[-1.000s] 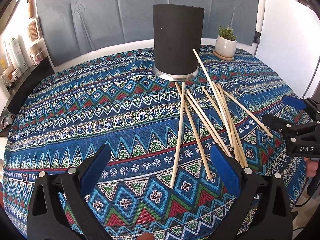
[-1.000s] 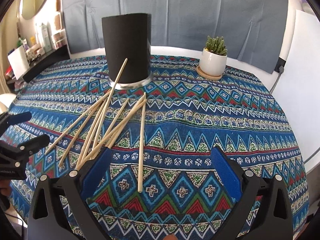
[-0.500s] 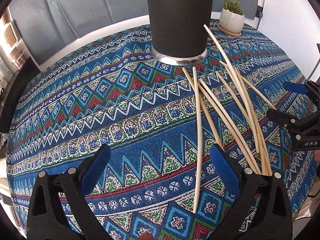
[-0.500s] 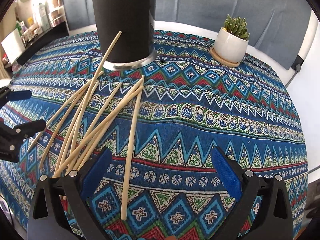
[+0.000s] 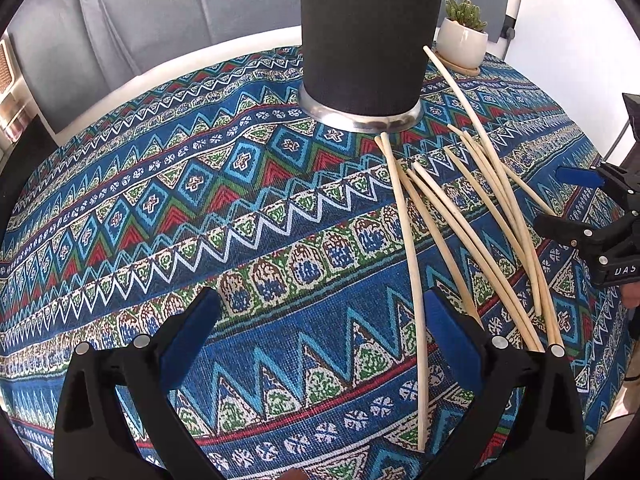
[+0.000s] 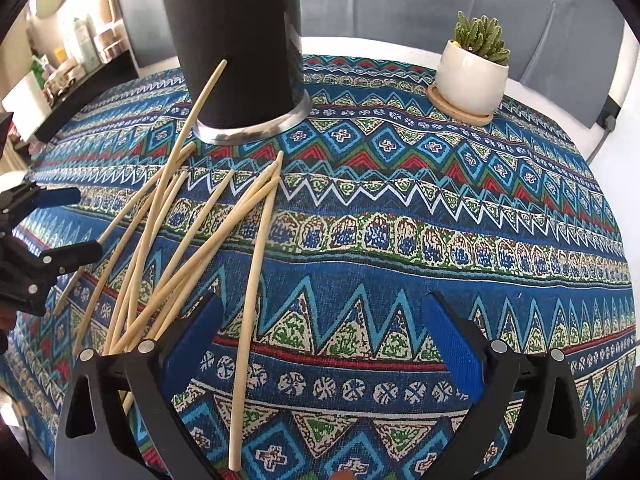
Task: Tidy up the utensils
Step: 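Reach both grippers down and close each on one wooden stick, then lift sticks with both grippers and lower them into the black cup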
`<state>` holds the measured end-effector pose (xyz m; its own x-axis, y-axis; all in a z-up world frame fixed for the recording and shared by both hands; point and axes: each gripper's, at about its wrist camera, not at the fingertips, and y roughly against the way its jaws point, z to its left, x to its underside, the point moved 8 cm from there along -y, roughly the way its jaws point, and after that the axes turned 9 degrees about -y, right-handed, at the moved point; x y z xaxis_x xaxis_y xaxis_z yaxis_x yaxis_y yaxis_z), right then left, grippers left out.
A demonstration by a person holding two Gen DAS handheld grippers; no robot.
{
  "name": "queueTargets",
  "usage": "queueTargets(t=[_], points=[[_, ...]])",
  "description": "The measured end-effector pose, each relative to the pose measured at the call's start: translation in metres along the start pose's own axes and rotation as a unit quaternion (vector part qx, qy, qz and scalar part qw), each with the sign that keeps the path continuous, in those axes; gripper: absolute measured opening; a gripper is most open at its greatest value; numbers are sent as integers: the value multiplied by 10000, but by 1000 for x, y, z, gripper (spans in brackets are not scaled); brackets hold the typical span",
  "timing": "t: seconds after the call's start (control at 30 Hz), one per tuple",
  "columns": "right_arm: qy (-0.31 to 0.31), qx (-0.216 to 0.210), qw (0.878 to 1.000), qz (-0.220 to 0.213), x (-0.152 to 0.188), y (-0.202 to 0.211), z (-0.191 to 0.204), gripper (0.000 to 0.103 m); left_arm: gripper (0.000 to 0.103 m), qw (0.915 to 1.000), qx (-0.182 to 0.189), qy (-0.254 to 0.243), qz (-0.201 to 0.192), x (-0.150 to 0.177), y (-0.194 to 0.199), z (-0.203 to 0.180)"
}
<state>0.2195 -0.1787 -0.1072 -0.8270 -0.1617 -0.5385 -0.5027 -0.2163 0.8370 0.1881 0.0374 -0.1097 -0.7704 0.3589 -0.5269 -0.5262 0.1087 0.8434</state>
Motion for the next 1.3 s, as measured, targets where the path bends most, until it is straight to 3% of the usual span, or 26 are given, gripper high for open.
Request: queueTargets(t=[0.17, 0.7, 0.77, 0.8, 0.83, 0.87, 0.9, 0.93, 0.97, 1.0, 1.1, 1.3], points=[[23, -57, 9998, -181, 1, 2, 1, 95, 99, 9995, 10, -87, -301, -1, 1, 5], [6, -100, 9997, -202, 3, 4, 3, 96, 99, 9996, -25, -4, -297, 1, 3, 6], [81, -103, 9997, -203, 2, 4, 4, 94, 91, 9990, 80, -234, -363, 0, 4, 3], [134, -136, 9997, -181, 2, 4, 4, 93, 75, 9985, 141, -338, -408, -2, 7, 2], [163, -169, 9996, -169, 2, 5, 3, 82, 55, 9985, 167, -328, -398, -3, 10, 3], [188, -197, 9994, -204, 1, 9, 2, 54, 47, 9987, 163, -313, -369, -3, 11, 6], [230, -249, 9992, -221, 0, 13, 2, 38, 38, 9986, 183, -346, -352, -3, 11, 7], [256, -288, 9991, -174, 0, 16, 0, 14, 26, 9984, 217, -380, -354, -3, 12, 8], [258, -351, 9990, -93, 0, 17, -3, 7, 19, 9983, 261, -387, -340, -2, 12, 11], [217, -396, 9990, -49, 0, 18, -7, 5, 6, 9984, 315, -356, -303, -1, 13, 13], [12, -483, 9988, 63, 1, 22, -24, 5, 5, 9975, 624, 43, -326, 6, 17, 21], [-520, -602, 9967, -159, 3, 42, -60, 5, 5, 9963, 697, 272, -422, 28, 31, 26]])
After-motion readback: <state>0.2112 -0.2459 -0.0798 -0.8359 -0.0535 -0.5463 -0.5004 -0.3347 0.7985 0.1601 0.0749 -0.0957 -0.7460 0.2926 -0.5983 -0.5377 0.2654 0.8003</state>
